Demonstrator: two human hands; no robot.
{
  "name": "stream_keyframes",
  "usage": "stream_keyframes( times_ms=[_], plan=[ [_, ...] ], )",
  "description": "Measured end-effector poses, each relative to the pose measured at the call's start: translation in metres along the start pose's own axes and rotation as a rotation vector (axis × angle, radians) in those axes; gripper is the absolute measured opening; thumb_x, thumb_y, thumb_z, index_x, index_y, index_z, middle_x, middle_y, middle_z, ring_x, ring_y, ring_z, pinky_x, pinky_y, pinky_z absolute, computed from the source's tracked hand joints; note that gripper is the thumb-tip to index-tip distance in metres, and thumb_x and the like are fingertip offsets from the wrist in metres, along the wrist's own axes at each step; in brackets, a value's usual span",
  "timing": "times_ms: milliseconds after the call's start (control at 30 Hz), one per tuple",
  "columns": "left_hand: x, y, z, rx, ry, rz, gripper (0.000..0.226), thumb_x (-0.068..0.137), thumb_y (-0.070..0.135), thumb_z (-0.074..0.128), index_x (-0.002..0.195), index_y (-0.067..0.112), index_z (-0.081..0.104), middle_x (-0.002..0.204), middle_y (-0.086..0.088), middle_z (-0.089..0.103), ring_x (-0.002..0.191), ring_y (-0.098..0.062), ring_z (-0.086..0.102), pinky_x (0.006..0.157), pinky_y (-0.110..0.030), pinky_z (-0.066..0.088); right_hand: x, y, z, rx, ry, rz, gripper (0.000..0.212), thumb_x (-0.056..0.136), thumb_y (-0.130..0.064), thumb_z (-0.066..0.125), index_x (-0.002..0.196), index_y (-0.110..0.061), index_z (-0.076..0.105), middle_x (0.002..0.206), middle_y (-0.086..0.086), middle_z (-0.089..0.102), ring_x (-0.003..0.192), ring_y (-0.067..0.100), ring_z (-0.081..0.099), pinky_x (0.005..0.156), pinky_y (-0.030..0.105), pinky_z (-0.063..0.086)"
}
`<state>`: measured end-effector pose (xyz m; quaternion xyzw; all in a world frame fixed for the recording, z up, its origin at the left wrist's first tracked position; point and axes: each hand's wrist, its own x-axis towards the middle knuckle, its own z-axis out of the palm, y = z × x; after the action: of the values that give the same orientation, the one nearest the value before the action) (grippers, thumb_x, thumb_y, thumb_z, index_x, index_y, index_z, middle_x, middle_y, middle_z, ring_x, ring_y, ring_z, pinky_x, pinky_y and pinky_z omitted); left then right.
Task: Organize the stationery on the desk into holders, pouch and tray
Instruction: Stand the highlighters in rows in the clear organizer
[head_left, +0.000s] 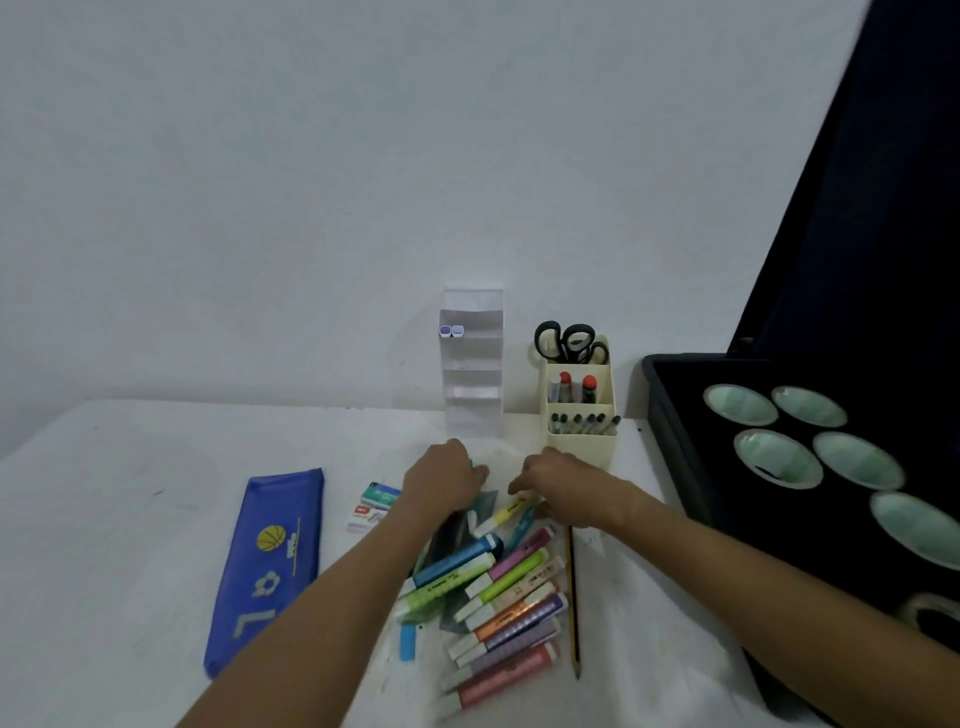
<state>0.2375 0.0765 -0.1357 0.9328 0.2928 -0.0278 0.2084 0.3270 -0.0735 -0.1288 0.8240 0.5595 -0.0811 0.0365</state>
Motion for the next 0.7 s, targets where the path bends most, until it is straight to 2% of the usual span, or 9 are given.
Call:
stream_keyframes(
  times_ms=[100,167,200,267,333,400,500,633,700],
  plan=[
    [0.007,0.002,-0.004,-0.006,-0.090,-0.001,0.033,0.092,0.034,0.053,0.098,0.001,0.056,0.109,-0.017,0.061,0.095,-0.027,0.058,0.072,-0.029,0.043,0.000,0.003,-0.002,0.072,-0.008,0.040,0.031,0.087,-0.019,0.065,0.118,-0.017,0.063,0.115,0.008,0.052,0.107,0.025,0.046,0.089,0.036,0.044],
    [0.010,0.002,-0.008,-0.057,-0.113,0.010,0.025,0.088,0.025,0.057,0.073,0.007,0.050,0.089,-0.015,0.062,0.084,-0.025,0.055,0.064,-0.028,0.043,-0.002,0.005,-0.004,0.167,-0.006,0.078,0.025,0.087,-0.021,0.066,0.112,-0.017,0.064,0.113,0.006,0.053,0.106,0.022,0.049,0.089,0.033,0.046],
    [0.011,0.001,-0.010,-0.103,-0.103,0.015,0.024,0.086,0.022,0.058,0.069,0.011,0.046,0.077,-0.010,0.057,0.080,-0.024,0.055,0.062,-0.030,0.046,-0.004,0.006,-0.007,0.213,-0.002,0.086,0.023,0.087,-0.021,0.066,0.110,-0.016,0.064,0.113,0.006,0.055,0.104,0.021,0.051,0.088,0.032,0.047],
    [0.007,0.003,-0.022,-0.213,-0.082,0.005,0.015,0.084,0.021,0.059,0.093,0.010,0.053,0.077,-0.005,0.055,0.071,-0.022,0.059,0.057,-0.032,0.053,-0.010,0.006,-0.017,0.313,0.006,0.079,0.021,0.087,-0.021,0.066,0.108,-0.017,0.065,0.110,0.005,0.061,0.098,0.018,0.057,0.086,0.032,0.051],
    [0.004,0.004,-0.037,-0.299,-0.054,0.011,0.046,0.083,0.019,0.060,0.127,0.012,0.047,0.087,-0.010,0.063,0.064,-0.021,0.065,0.046,-0.027,0.052,-0.016,0.004,-0.032,0.411,0.028,0.068,0.022,0.085,-0.023,0.069,0.106,-0.019,0.068,0.104,0.001,0.065,0.092,0.014,0.059,0.082,0.030,0.052],
    [0.001,0.004,-0.060,-0.277,0.012,0.088,0.052,0.082,0.018,0.061,0.132,0.011,0.048,0.089,-0.012,0.069,0.065,-0.021,0.067,0.049,-0.025,0.053,-0.023,0.003,-0.052,0.488,0.084,0.078,0.026,0.081,-0.029,0.073,0.105,-0.022,0.070,0.099,-0.005,0.066,0.087,0.008,0.059,0.076,0.022,0.048],
    [-0.010,0.011,-0.108,-0.235,0.176,0.203,0.039,0.083,0.022,0.066,0.120,0.015,0.062,0.091,-0.005,0.072,0.070,-0.017,0.062,0.066,-0.024,0.052,-0.033,0.003,-0.090,0.666,0.262,0.125,0.023,0.075,-0.031,0.079,0.095,-0.022,0.072,0.080,-0.010,0.063,0.068,0.003,0.054,0.064,0.016,0.043],
    [-0.028,0.028,-0.167,-0.370,0.476,0.284,0.019,0.080,0.023,0.072,0.096,0.020,0.063,0.081,0.007,0.068,0.071,-0.007,0.063,0.056,-0.016,0.042,-0.040,0.007,-0.139,0.868,0.645,0.163,0.021,0.070,-0.023,0.083,0.087,-0.015,0.073,0.070,0.009,0.066,0.061,0.022,0.061,0.062,0.032,0.055],
    [-0.029,0.036,-0.182,-0.423,0.575,0.353,0.018,0.080,0.020,0.072,0.096,0.019,0.065,0.085,0.005,0.069,0.075,-0.009,0.067,0.059,-0.012,0.042,-0.038,0.009,-0.156,0.914,0.817,0.180,0.021,0.070,-0.018,0.084,0.087,-0.013,0.073,0.067,0.006,0.064,0.057,0.016,0.059,0.057,0.023,0.052]
  ],
)
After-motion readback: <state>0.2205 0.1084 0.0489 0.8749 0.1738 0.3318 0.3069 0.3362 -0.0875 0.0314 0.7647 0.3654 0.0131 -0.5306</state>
